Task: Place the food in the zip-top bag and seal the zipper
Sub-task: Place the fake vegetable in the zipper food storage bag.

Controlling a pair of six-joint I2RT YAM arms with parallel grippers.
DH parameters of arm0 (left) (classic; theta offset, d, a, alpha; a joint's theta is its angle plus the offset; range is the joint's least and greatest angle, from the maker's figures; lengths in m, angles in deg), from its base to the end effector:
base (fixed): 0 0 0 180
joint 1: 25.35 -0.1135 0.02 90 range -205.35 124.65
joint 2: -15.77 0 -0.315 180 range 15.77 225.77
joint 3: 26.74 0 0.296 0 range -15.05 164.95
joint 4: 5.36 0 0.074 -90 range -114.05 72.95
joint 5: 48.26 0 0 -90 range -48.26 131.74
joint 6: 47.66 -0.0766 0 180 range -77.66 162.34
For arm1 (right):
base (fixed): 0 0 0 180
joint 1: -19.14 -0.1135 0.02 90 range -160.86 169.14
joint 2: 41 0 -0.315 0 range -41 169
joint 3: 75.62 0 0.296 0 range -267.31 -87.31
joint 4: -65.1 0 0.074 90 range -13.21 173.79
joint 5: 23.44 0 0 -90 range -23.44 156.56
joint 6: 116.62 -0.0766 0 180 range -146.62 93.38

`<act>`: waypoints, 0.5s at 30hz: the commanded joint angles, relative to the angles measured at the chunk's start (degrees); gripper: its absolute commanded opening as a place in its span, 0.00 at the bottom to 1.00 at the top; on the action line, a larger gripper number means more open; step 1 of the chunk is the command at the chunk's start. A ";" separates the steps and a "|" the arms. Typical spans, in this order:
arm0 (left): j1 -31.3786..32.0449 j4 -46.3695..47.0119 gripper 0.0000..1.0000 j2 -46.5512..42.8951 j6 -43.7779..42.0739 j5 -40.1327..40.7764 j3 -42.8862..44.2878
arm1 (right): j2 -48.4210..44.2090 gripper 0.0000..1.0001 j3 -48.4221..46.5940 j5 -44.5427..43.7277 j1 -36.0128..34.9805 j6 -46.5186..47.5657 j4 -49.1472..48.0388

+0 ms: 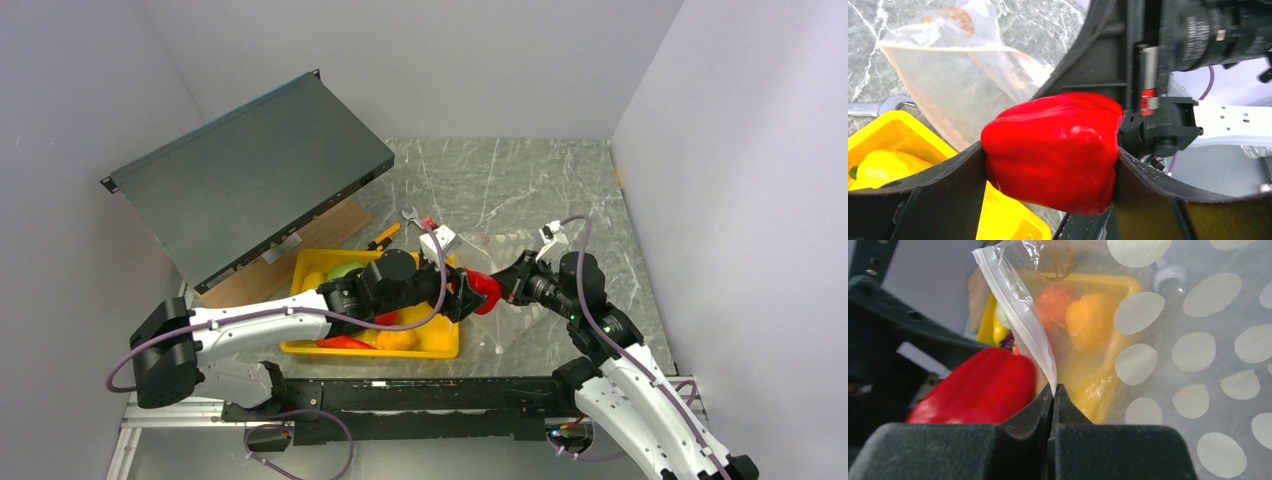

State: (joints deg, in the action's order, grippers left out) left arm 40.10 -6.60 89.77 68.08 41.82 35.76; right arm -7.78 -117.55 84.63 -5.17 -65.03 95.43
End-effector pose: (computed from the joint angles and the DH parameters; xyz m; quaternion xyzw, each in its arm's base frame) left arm 0.1539 -0.3366 0.3241 0.2649 0.7349 -0.4456 0.4372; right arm 0.1593 0.0980 0.2768 0.0127 0.8216 0.3997 0.4063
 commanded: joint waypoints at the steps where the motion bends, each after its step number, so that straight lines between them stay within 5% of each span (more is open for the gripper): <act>1: 0.20 6.40 0.46 1.63 3.22 2.49 -1.36 | -3.67 0.00 -4.42 1.43 -0.16 -6.15 1.38; 4: 0.25 8.57 0.46 2.20 4.99 4.27 -3.89 | -4.30 0.00 -5.84 2.24 -0.18 -6.88 2.33; 15: 4.18 -7.61 0.44 5.10 -1.67 13.10 1.44 | -5.68 0.00 -8.72 1.34 -0.27 -7.27 3.84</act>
State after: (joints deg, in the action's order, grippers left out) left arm 42.31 -5.07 92.87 70.55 49.78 35.28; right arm -11.85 -120.24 82.53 -4.69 -70.36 104.32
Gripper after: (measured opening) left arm 0.797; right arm 0.008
